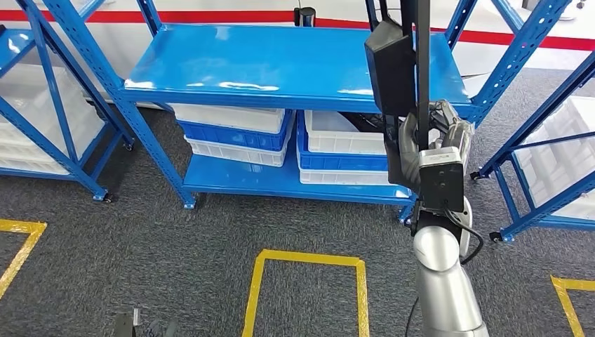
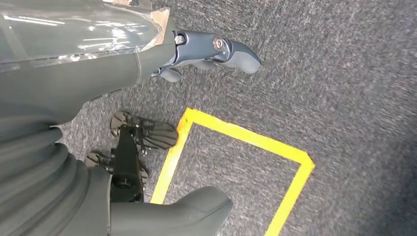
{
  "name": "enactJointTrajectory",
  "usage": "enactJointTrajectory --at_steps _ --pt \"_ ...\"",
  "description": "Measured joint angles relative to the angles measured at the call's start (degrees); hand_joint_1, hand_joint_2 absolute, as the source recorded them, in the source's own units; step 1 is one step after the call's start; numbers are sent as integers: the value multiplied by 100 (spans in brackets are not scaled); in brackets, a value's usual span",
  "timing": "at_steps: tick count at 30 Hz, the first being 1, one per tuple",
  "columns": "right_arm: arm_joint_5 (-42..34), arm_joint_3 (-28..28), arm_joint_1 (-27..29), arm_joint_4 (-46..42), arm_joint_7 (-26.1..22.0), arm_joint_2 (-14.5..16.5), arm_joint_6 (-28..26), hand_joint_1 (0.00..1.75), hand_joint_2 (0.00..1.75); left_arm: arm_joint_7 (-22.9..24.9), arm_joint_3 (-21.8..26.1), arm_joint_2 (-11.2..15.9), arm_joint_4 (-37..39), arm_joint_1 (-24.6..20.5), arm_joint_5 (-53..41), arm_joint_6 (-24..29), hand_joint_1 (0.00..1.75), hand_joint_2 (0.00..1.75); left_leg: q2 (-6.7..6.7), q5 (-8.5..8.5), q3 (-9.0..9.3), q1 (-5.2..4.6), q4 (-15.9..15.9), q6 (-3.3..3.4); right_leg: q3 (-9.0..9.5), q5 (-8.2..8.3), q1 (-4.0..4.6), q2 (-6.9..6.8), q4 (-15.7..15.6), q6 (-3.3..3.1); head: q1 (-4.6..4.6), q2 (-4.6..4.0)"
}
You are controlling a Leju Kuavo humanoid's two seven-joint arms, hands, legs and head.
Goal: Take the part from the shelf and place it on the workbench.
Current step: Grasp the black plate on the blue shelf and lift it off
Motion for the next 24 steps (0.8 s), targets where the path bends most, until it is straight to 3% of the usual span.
enactJointTrajectory --at_steps 2,3,4,6,7,8,9,10,12,14,15,17,18,20,22,23,24 --pt "7 -1 43 -79 38 -13 16 175 175 -19 29 15 -1 35 12 -31 0 175 -12 -40 -60 12 61 -50 -85 67 -52 -6 20 -95 -7 0" --pt "11 -2 52 -120 66 -16 28 175 175 -25 36 23 -2 52 11 -41 0 175 -19 -177 -116 20 171 -79 -131 112 -76 -12 25 -162 -20 0" --pt "16 -3 54 -167 97 -19 45 175 175 -28 38 28 -2 64 9 -49 0 175 -24 -400 -199 28 382 -110 -185 165 -99 -19 21 -228 -32 0" --pt "23 -5 52 -254 160 -28 88 175 175 -27 44 36 -2 73 4 -54 0 175 -26 -945 -400 42 1104 -163 -302 268 -82 -28 27 -296 -57 0" --pt "24 -6 51 -283 187 -34 103 175 175 -26 50 42 -2 76 4 -54 0 175 -26 -1121 -476 51 1475 -181 -364 319 -75 -30 28 -303 -58 0" --pt "24 -6 51 -304 208 -42 113 175 175 -25 57 49 -2 80 3 -54 0 175 -26 -1174 -493 60 1730 -190 -429 371 -70 -31 31 -300 -57 0" --pt "24 -7 51 -320 223 -49 114 175 175 -23 64 54 -2 83 1 -54 0 175 -26 -1098 -417 66 1789 -190 -492 423 -67 -31 32 -292 -57 0" --pt "24 -7 49 -335 237 -55 115 175 175 -22 72 57 -3 85 -4 -54 0 175 -26 -942 -235 70 1628 -181 -550 473 -66 -30 33 -277 -58 0" --pt "22 -9 26 -361 269 -63 129 175 175 -17 83 66 -11 83 -14 -52 0 175 -29 -712 368 64 840 -142 -640 565 -55 -25 36 -229 -60 0" --pt "16 -18 -42 -372 308 -72 166 175 175 -7 87 79 -21 81 -23 -50 0 175 -40 -749 847 40 109 -94 -684 653 -36 -27 36 -155 -52 0" --pt "11 -24 -91 -369 323 -76 188 175 175 3 88 84 -23 82 -31 -50 0 175 -44 -789 935 18 -59 -66 -700 703 -29 -30 29 -112 -49 0" --pt "-21 -45 -194 -342 339 -97 219 175 175 20 89 86 -23 89 -54 -51 0 175 -30 -716 872 2 -107 15 -743 770 -29 -35 23 -39 -44 0" --pt "-58 -63 -248 -311 343 -113 237 175 175 32 89 84 -24 89 -68 -52 0 175 -17 -645 813 4 -117 78 -811 690 -25 -31 99 -39 -38 0" --pt "-159 -99 -370 -206 329 -157 279 175 175 57 89 80 -27 87 -91 -49 0 175 9 -486 658 17 -137 170 -1026 274 -21 -23 573 -94 -7 0" --pt "-241 -114 -480 -64 296 -195 305 175 175 77 90 82 -31 86 -114 -40 0 175 14 -342 468 2 -125 197 -1242 -178 -17 -20 1366 -119 22 0" --pt "-265 -119 -519 4 284 -212 307 175 175 81 90 81 -31 86 -123 -36 0 175 17 -274 373 -4 -116 200 -1279 -274 -17 -19 1682 -92 25 0" --pt "-279 -126 -547 63 279 -225 308 175 175 85 90 80 -31 87 -131 -34 0 175 17 -209 279 -9 -104 197 -1226 -249 -16 -19 1817 -45 28 0"
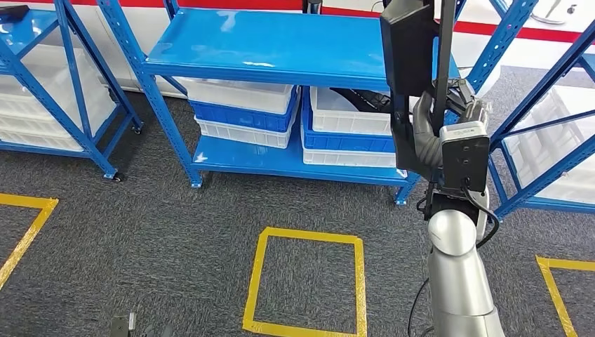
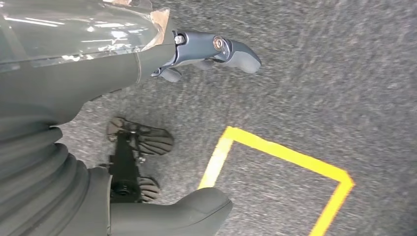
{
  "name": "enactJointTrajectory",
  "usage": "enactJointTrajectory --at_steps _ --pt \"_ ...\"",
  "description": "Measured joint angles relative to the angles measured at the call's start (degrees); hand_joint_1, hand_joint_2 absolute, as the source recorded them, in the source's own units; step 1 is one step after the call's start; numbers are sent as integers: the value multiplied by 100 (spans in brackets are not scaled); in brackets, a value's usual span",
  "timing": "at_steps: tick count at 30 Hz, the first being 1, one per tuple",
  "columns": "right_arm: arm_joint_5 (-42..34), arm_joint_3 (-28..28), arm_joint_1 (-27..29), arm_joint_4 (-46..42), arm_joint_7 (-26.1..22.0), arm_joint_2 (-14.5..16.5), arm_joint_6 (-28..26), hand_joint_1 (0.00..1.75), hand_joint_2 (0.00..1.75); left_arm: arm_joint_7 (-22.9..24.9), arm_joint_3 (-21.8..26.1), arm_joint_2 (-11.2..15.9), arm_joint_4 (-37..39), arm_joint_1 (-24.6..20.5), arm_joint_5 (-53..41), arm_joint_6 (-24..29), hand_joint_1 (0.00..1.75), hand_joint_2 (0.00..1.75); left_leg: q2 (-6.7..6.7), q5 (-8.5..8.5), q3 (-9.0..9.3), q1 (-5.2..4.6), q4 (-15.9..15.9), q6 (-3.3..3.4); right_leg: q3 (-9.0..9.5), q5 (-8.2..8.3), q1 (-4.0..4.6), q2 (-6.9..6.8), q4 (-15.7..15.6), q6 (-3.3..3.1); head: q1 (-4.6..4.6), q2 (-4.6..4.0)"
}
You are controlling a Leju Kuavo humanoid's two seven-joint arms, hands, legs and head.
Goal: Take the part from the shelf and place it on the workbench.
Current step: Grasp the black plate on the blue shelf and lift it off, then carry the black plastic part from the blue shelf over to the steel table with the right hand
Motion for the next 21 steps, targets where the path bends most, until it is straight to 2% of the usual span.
enactJointTrajectory --at_steps 1,2,3,4,5,6,7,8,9,10,11,13,14,15,16,17,18,19,20,21 --pt "-6 -7 -27 48 -1 -9 0 175 175 3 0 -2 0 0 -2 0 0 175 -2 64 -92 -4 14 -9 163 109 3 0 -88 51 3 0" --pt "-9 -13 -57 88 -1 -14 0 175 175 6 0 -6 0 0 -3 0 0 175 -6 125 -177 -6 32 -23 427 237 6 0 -384 84 4 0" --pt "-9 -17 -91 120 -2 -16 0 175 175 8 0 -8 -1 0 -5 1 0 175 -10 181 -253 -14 53 -44 757 294 12 0 -821 83 5 0" --pt "-9 -19 -122 143 -4 -15 0 175 175 9 0 -9 -1 0 -7 1 0 175 -14 233 -312 -23 73 -69 1077 279 29 3 -1293 55 4 0" --pt "-10 -20 -146 162 -7 -15 0 175 175 10 0 -9 -2 -1 -8 2 0 175 -16 287 -350 -31 82 -96 1290 227 44 7 -1643 12 -2 0" --pt "-11 -21 -164 179 -10 -15 0 175 175 11 0 -8 -3 0 -9 2 0 175 -18 339 -373 -34 83 -125 1391 167 68 12 -1846 -34 -8 0" --pt "-13 -24 -175 196 -13 -17 0 175 175 14 0 -7 -4 3 -9 3 0 175 -20 393 -387 -33 74 -158 1392 165 85 16 -1917 -74 -14 0" --pt "-15 -27 -182 217 -16 -20 1 175 175 17 1 1 -4 7 -9 8 0 175 -28 424 -407 -23 69 -192 1341 208 56 11 -1907 -121 -18 0" --pt "-16 -29 -194 238 -18 -20 2 175 175 21 1 4 -4 14 -9 12 0 175 -38 368 -445 -14 102 -229 1300 262 32 4 -1905 -177 -22 0" --pt "-18 -31 -202 256 -19 -17 4 175 175 25 1 8 -4 19 -10 16 0 175 -47 196 -505 -4 221 -272 1251 331 1 -5 -1910 -239 -34 0" --pt "-19 -32 -211 272 -21 -13 5 175 175 26 2 11 -4 22 -10 19 0 175 -54 -74 -592 14 466 -313 1188 410 -23 -14 -1911 -288 -48 0" --pt "-20 -35 -218 297 -22 -8 7 175 175 27 2 8 -4 25 -11 17 0 175 -52 -640 -784 47 1211 -394 1021 557 -3 -20 -1893 -333 -72 0" --pt "-19 -37 -218 312 -22 -8 7 175 175 28 2 8 -4 25 -11 17 0 175 -50 -763 -838 64 1553 -422 927 621 3 -19 -1877 -328 -74 0" --pt "-19 -37 -218 327 -22 -8 7 175 175 28 2 8 -4 26 -11 17 0 175 -48 -748 -817 79 1737 -441 831 678 6 -19 -1853 -318 -74 0" --pt "-19 -38 -218 339 -22 -8 7 175 175 29 2 9 -4 26 -11 17 0 175 -46 -630 -697 94 1719 -449 734 730 6 -18 -1824 -302 -75 0" --pt "-19 -39 -218 348 -22 -8 7 175 175 29 2 9 -5 25 -11 17 0 175 -45 -477 -472 107 1506 -449 642 778 5 -17 -1792 -282 -75 0" --pt "-19 -40 -219 353 -22 -8 7 175 175 28 2 10 -9 20 -11 17 0 175 -48 -408 -185 117 1136 -439 568 820 4 -16 -1759 -256 -76 0" --pt "-19 -43 -223 355 -22 -8 7 175 175 28 2 10 -16 15 -11 17 0 175 -55 -423 108 113 718 -416 511 859 10 -17 -1733 -225 -74 0" --pt "-21 -45 -230 358 -23 -7 7 175 175 27 2 10 -23 12 -9 18 0 175 -65 -473 315 98 408 -376 481 901 15 -21 -1725 -187 -66 0" --pt "-29 -46 -247 367 -28 -4 8 175 175 27 3 13 -30 9 -4 20 0 175 -73 -542 426 75 210 -331 464 945 15 -25 -1725 -145 -65 0"
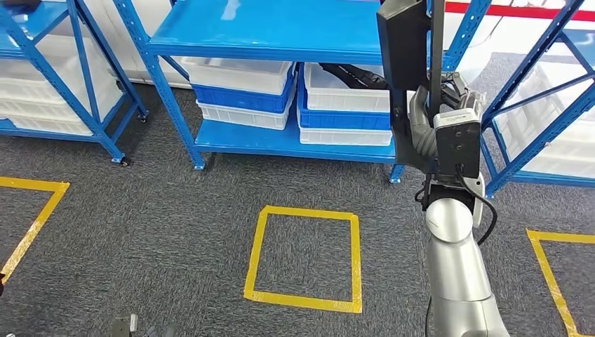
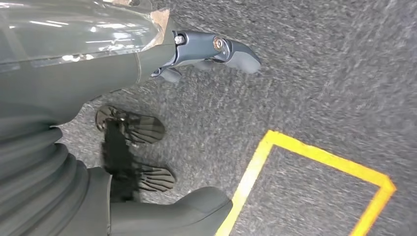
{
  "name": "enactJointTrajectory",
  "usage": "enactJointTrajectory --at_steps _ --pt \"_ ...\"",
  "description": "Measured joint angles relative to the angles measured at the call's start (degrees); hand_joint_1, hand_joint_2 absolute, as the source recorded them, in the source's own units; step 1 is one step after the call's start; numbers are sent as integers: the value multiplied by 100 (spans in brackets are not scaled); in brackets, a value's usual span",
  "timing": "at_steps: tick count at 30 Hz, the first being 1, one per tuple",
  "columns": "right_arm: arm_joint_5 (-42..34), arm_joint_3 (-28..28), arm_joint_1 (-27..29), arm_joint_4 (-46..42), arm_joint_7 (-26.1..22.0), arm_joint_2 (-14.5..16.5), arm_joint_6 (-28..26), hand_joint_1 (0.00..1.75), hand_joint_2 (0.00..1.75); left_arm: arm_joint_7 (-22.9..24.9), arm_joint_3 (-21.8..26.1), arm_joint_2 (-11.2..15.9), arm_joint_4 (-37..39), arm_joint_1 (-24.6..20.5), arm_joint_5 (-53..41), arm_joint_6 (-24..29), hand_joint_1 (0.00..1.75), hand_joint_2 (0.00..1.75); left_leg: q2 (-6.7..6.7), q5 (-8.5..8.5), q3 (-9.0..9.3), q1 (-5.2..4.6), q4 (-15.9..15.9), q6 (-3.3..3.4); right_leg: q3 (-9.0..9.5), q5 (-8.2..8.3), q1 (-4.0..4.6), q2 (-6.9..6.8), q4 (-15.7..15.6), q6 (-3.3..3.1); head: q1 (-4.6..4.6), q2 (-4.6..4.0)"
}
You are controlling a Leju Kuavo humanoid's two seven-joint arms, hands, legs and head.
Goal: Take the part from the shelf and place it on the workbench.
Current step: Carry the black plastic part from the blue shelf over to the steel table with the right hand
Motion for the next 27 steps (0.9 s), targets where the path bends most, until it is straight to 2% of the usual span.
enactJointTrajectory --at_steps 1,3,4,5,7,8,9,10,11,12,13,14,15,16,17,18,19,20,21,22,23,24,25,26,27 --pt "-19 -1 -27 19 -10 5 2 175 175 1 4 4 -3 1 10 2 0 175 -4 2 25 -27 -73 56 -10 53 -2 -4 -17 40 3 0" --pt "-80 -1 -106 101 -51 9 6 175 175 1 21 8 -3 6 41 6 0 175 20 135 -59 -30 -131 167 -62 101 5 10 -21 108 -6 0" --pt "-117 -1 -154 167 -77 7 7 175 175 -1 32 5 -3 10 55 7 0 175 39 226 -114 -21 -169 227 -135 0 14 19 62 103 9 0" --pt "-149 -2 -201 241 -106 2 4 175 175 -6 44 2 -3 16 65 7 0 175 58 321 -187 -9 -205 267 -229 -203 23 28 255 77 26 0" --pt "-200 2 -275 391 -163 -3 -5 175 175 -22 69 -2 -3 36 79 6 0 175 75 484 -358 -13 -212 308 -423 -747 12 31 942 14 59 0" --pt "-223 4 -297 464 -190 -4 -10 175 175 -30 80 -2 -3 50 89 5 0 175 78 559 -458 -16 -208 303 -472 -911 3 31 1315 27 63 0" --pt "-245 5 -314 533 -213 -6 -15 175 175 -34 87 -3 -3 64 98 3 0 175 79 636 -558 -17 -203 297 -466 -951 -4 31 1581 72 66 0" --pt "-266 7 -333 597 -233 -7 -20 175 175 -38 91 -5 -3 75 104 0 0 175 80 710 -656 -17 -198 286 -383 -880 -10 31 1679 137 69 0" --pt "-286 9 -361 654 -253 -8 -27 175 175 -40 96 -8 -3 83 109 -4 0 175 79 783 -752 -15 -191 269 -203 -746 -17 30 1567 201 70 0" --pt "-298 13 -401 706 -271 -8 -43 175 175 -44 104 -10 -3 86 112 -8 0 175 76 850 -839 -16 -174 244 78 -646 -31 29 1247 241 70 0" --pt "-308 19 -450 752 -285 -6 -66 175 175 -51 115 -9 -3 86 115 -10 0 175 71 909 -916 -25 -148 214 425 -649 -34 30 795 244 73 0" --pt "-317 25 -496 793 -297 -4 -93 175 175 -58 125 -6 -4 85 118 -13 0 175 66 967 -969 -34 -126 181 707 -712 -26 35 377 211 67 0" --pt "-327 31 -535 832 -305 -3 -121 175 175 -67 135 -1 -4 83 119 -13 0 175 61 1020 -998 -44 -114 149 891 -801 -15 40 62 167 61 0" --pt "-344 34 -562 863 -313 -4 -144 175 175 -73 143 3 -5 84 119 -12 0 175 57 1071 -1010 -50 -121 121 960 -868 8 45 -93 121 53 0" --pt "-361 36 -577 894 -319 -7 -168 175 175 -77 152 8 -4 88 120 -11 0 175 52 1124 -1012 -46 -142 92 925 -857 14 45 -117 71 41 0" --pt "-377 44 -597 929 -323 -8 -187 175 175 -78 162 14 -4 94 120 -8 0 175 43 1112 -1031 -34 -140 61 892 -813 -7 36 -118 21 36 0" --pt "-392 53 -613 957 -326 -7 -204 175 175 -77 169 19 -3 104 121 -6 0 175 37 998 -1070 -22 -76 29 865 -758 -26 28 -116 -43 29 0" --pt "-402 66 -628 983 -329 -4 -219 175 175 -76 175 24 -2 110 122 -7 0 175 32 758 -1140 -11 119 -5 820 -687 -49 20 -119 -105 18 0" --pt "-410 79 -643 1007 -333 -1 -227 175 175 -75 178 26 -1 113 124 -8 0 175 28 433 -1237 -2 444 -36 768 -618 -61 16 -117 -149 8 0" --pt "-420 88 -651 1029 -339 1 -232 175 175 -76 180 27 -1 114 128 -10 0 175 29 117 -1345 -1 864 -61 704 -554 -55 17 -112 -173 0 0" --pt "-436 95 -656 1057 -350 1 -237 175 175 -77 186 30 -1 114 139 -13 0 175 29 -111 -1440 0 1305 -82 632 -494 -49 16 -107 -179 -7 0" --pt "-460 100 -658 1092 -364 1 -243 175 175 -79 195 31 0 116 151 -13 0 175 30 -190 -1476 1 1618 -92 569 -444 -44 16 -102 -172 -7 0" --pt "-488 104 -659 1127 -381 0 -250 175 175 -81 206 34 1 118 164 -13 0 175 30 -160 -1431 2 1753 -92 512 -401 -42 15 -97 -160 -7 0" --pt "-525 106 -662 1163 -404 0 -257 175 175 -88 219 38 1 120 175 -16 0 175 30 -44 -1269 2 1647 -80 463 -364 -41 15 -90 -143 -8 0" --pt "-567 107 -669 1195 -430 0 -264 175 175 -102 231 45 2 121 179 -23 0 175 28 87 -1001 1 1322 -56 426 -339 -40 16 -84 -124 -8 0"
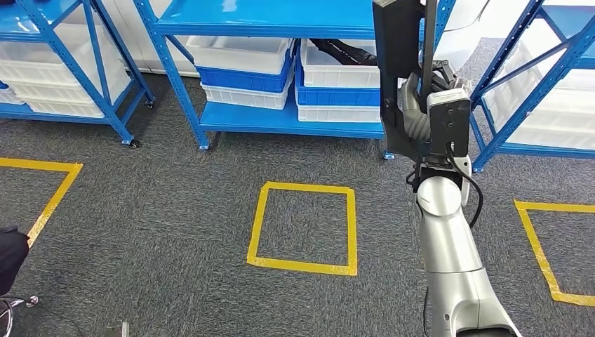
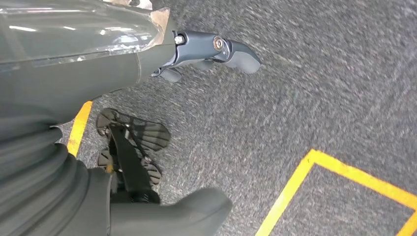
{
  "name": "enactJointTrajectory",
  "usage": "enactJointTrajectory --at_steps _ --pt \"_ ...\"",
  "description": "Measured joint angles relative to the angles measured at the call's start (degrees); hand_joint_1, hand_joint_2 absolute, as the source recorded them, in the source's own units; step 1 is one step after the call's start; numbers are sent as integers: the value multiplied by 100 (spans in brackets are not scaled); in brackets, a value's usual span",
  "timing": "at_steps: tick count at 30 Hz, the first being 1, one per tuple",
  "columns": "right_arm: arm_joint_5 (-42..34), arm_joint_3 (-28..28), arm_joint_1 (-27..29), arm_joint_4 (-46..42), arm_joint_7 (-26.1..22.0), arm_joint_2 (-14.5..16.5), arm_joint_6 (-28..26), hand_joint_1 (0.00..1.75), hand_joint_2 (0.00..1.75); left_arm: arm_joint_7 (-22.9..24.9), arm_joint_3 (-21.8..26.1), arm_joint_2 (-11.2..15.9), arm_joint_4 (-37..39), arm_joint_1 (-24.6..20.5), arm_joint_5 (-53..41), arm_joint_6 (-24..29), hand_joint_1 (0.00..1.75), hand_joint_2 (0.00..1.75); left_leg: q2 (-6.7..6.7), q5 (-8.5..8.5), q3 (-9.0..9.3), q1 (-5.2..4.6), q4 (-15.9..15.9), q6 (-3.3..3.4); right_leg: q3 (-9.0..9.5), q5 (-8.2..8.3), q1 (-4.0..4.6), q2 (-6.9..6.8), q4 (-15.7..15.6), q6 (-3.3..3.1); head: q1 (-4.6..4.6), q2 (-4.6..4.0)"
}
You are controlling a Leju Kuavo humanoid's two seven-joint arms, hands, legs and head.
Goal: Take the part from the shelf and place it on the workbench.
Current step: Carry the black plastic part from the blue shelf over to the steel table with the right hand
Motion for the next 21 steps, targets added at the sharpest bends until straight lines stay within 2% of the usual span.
enactJointTrajectory --at_steps 2,3,4,6,8,9,11,12,13,14,15,17,18,19,21 --pt "-107 1 -33 55 -56 -1 -8 175 175 -53 16 26 0 0 1 -1 0 175 -13 125 635 -16 -871 71 -53 38 22 -1 19 47 3 0" --pt "-164 1 -56 80 -82 -2 -10 175 175 -80 22 40 0 1 -2 7 0 175 -18 120 836 -29 -1176 102 -72 59 35 -3 26 80 5 0" --pt "-213 2 -78 104 -104 -3 -14 175 175 -100 27 50 0 3 -4 17 0 175 -20 94 937 -44 -1344 125 -93 86 44 -5 33 119 3 0" --pt "-279 4 -102 149 -149 -7 -34 175 175 -113 35 59 0 7 -5 27 0 175 -9 104 921 -45 -1427 177 -142 131 61 -9 41 202 0 0" --pt "-323 6 -107 193 -189 -22 -55 175 175 -113 41 59 0 13 -2 26 0 175 15 175 877 -22 -1485 256 -274 21 66 -6 218 231 13 0" --pt "-345 7 -110 216 -207 -32 -58 175 175 -111 43 57 0 15 0 26 0 175 25 219 842 -12 -1502 292 -396 -127 65 -4 464 217 29 0" --pt "-389 10 -106 274 -239 -48 -61 175 175 -105 51 58 0 18 5 28 0 175 33 291 744 -21 -1503 327 -714 -501 52 0 1239 176 54 0" --pt "-407 11 -94 304 -248 -55 -61 175 175 -103 58 59 0 21 7 30 0 175 34 325 698 -27 -1501 334 -838 -631 49 1 1578 177 60 0" --pt "-423 11 -79 334 -252 -60 -61 175 175 -102 65 61 0 25 8 31 0 175 34 357 657 -31 -1498 334 -875 -685 49 1 1745 196 63 0" --pt "-433 10 -67 358 -253 -63 -61 175 175 -101 72 60 0 30 10 32 0 175 32 383 625 -34 -1493 328 -782 -645 49 1 1654 230 67 0" --pt "-438 10 -61 377 -255 -65 -61 175 175 -101 79 58 0 35 10 32 0 175 31 403 601 -35 -1485 318 -580 -535 48 0 1342 270 69 0" --pt "-457 11 -79 401 -264 -62 -58 175 175 -101 90 55 0 36 10 36 0 175 29 425 562 -50 -1450 286 -71 -291 56 -3 482 307 78 0" --pt "-482 13 -99 416 -276 -55 -54 175 175 -101 96 56 0 34 11 41 0 175 30 438 539 -63 -1432 262 81 -214 66 -2 196 285 78 0" --pt "-517 13 -118 434 -291 -48 -48 175 175 -101 102 61 0 32 16 46 0 175 31 453 517 -75 -1418 236 146 -180 77 0 52 248 79 0" --pt "-599 10 -144 486 -326 -34 -30 175 175 -102 116 69 1 30 34 53 0 175 32 489 481 -77 -1411 174 123 -142 75 8 35 165 74 0"
